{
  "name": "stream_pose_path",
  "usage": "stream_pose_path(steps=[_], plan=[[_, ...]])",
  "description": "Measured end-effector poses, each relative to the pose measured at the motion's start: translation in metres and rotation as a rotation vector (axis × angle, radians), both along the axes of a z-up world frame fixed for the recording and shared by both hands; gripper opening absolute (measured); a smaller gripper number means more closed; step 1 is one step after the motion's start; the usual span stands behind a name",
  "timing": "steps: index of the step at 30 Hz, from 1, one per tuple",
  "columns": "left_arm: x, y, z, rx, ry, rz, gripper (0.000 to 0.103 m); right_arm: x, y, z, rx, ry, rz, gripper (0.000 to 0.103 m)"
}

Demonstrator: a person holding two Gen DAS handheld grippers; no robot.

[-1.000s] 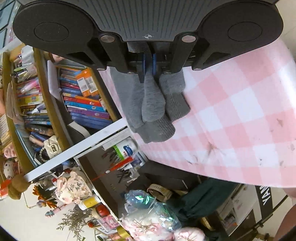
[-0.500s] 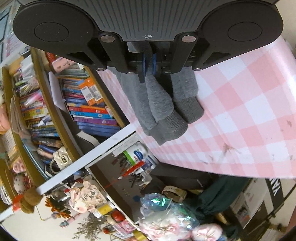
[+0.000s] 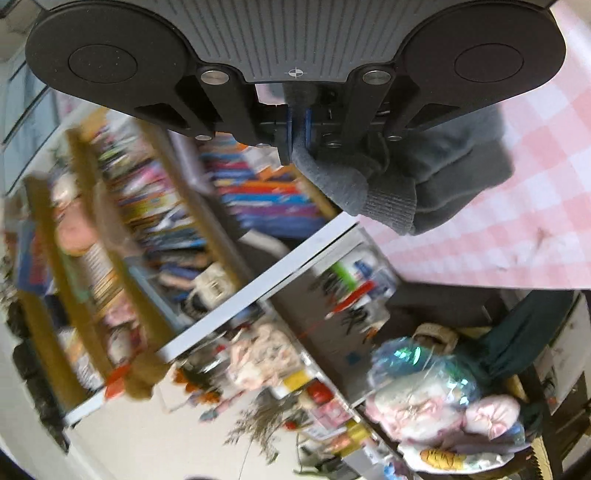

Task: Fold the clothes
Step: 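Fold the held bundle over with both grippers, then open the right gripper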

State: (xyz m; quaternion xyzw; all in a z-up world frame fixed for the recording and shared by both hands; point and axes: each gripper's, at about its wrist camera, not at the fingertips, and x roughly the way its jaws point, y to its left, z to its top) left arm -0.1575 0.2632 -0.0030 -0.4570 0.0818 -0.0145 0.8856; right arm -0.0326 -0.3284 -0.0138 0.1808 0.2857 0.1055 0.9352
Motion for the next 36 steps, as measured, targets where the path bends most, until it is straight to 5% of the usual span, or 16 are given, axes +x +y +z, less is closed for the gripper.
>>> stream_pose_path(steps=[2, 5, 12, 16, 19, 21, 24, 33, 35, 36], plan=[[-0.003, 0.000, 0.003, 0.008, -0.004, -0.002, 0.004, 0.001, -0.002, -0.001, 0.011, 0.004, -0.002, 0.010], [0.005, 0.004, -0.024, 0.033, 0.170, -0.002, 0.004, 0.001, -0.005, 0.007, 0.037, 0.001, -0.007, 0.010], [0.009, 0.000, -0.040, 0.048, 0.223, -0.015, 0.005, -0.024, 0.015, 0.068, -0.060, -0.301, 0.035, 0.009], [0.006, -0.001, -0.037, 0.072, 0.226, -0.021, 0.006, -0.007, 0.013, 0.042, -0.120, -0.111, -0.007, 0.011], [0.001, -0.003, -0.032, 0.099, 0.240, -0.011, 0.017, 0.005, 0.003, 0.011, -0.077, 0.038, -0.021, 0.018], [-0.005, -0.005, -0.025, 0.129, 0.245, 0.024, 0.043, -0.001, -0.003, 0.010, -0.040, 0.002, -0.043, 0.034], [-0.008, -0.006, -0.020, 0.164, 0.257, 0.065, 0.068, -0.007, -0.008, 0.023, -0.062, -0.062, -0.098, 0.050], [-0.006, -0.008, -0.019, 0.220, 0.302, 0.153, 0.070, 0.009, -0.001, 0.011, -0.096, 0.024, -0.064, 0.064], [0.003, -0.008, -0.022, 0.223, 0.309, 0.150, 0.068, 0.008, 0.004, 0.010, -0.112, 0.024, -0.054, 0.064], [0.007, -0.008, -0.023, 0.224, 0.312, 0.149, 0.067, 0.007, 0.007, 0.009, -0.127, 0.024, -0.048, 0.051]])
